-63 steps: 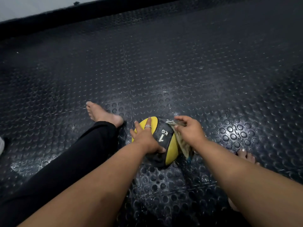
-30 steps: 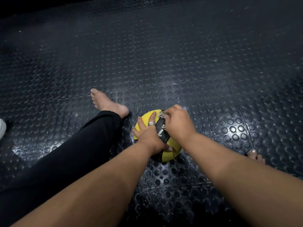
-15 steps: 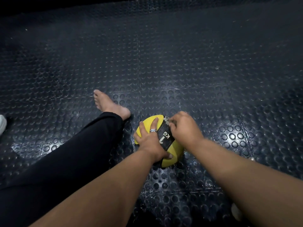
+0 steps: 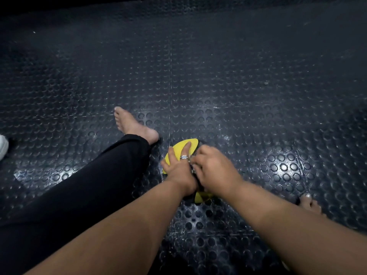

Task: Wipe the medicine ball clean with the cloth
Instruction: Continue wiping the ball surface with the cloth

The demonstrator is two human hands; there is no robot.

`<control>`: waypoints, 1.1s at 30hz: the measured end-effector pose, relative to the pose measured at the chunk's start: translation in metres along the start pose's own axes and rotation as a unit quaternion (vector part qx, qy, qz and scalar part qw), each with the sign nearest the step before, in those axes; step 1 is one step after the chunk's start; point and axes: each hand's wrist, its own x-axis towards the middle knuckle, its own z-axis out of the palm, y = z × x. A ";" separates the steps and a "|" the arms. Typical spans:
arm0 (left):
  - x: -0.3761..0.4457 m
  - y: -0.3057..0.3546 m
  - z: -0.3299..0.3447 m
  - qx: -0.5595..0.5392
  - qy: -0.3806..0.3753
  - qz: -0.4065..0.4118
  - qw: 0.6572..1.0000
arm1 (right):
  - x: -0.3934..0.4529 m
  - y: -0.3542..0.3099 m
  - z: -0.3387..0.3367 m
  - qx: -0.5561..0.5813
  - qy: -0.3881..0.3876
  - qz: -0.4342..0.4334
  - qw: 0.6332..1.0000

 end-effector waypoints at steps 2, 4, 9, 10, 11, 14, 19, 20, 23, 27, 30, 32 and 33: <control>0.002 0.002 0.000 0.024 -0.006 0.001 1.000 | 0.009 0.008 -0.004 -0.005 0.005 0.018 1.000; 0.002 0.005 0.000 0.037 -0.005 0.006 0.999 | 0.024 0.019 -0.006 0.008 0.039 0.090 0.995; 0.002 0.003 0.003 0.002 0.001 -0.007 1.000 | 0.014 0.003 0.006 0.018 0.047 0.096 0.994; 0.002 0.003 0.003 -0.008 0.010 -0.005 1.000 | 0.008 -0.001 0.008 0.018 0.040 0.074 0.996; 0.003 0.003 0.003 -0.014 0.014 -0.006 1.000 | 0.005 -0.001 0.009 0.019 0.038 0.063 0.997; 0.002 0.005 0.000 0.006 0.001 -0.004 1.000 | 0.010 0.005 0.006 0.029 0.061 0.097 0.993; -0.004 0.006 -0.004 0.004 -0.019 0.002 1.000 | 0.046 0.036 -0.009 0.180 0.053 0.340 0.922; -0.005 0.005 -0.004 -0.001 -0.019 0.004 1.000 | 0.049 0.046 -0.018 0.263 0.054 0.400 0.877; -0.002 0.000 -0.008 -0.016 -0.020 0.006 1.000 | 0.041 0.066 -0.035 0.321 0.089 0.443 0.832; -0.003 0.001 -0.005 -0.005 -0.014 0.009 1.000 | 0.027 0.038 -0.021 0.164 0.076 0.241 0.954; -0.002 0.002 -0.008 -0.001 -0.017 0.004 1.000 | 0.028 0.017 0.001 0.094 0.047 0.127 0.986; -0.001 0.001 -0.009 0.001 -0.022 0.003 1.000 | 0.038 0.019 0.004 0.073 0.057 0.166 0.982; -0.002 0.000 -0.009 0.004 -0.021 0.004 1.000 | 0.045 0.023 0.003 0.070 0.054 0.199 0.976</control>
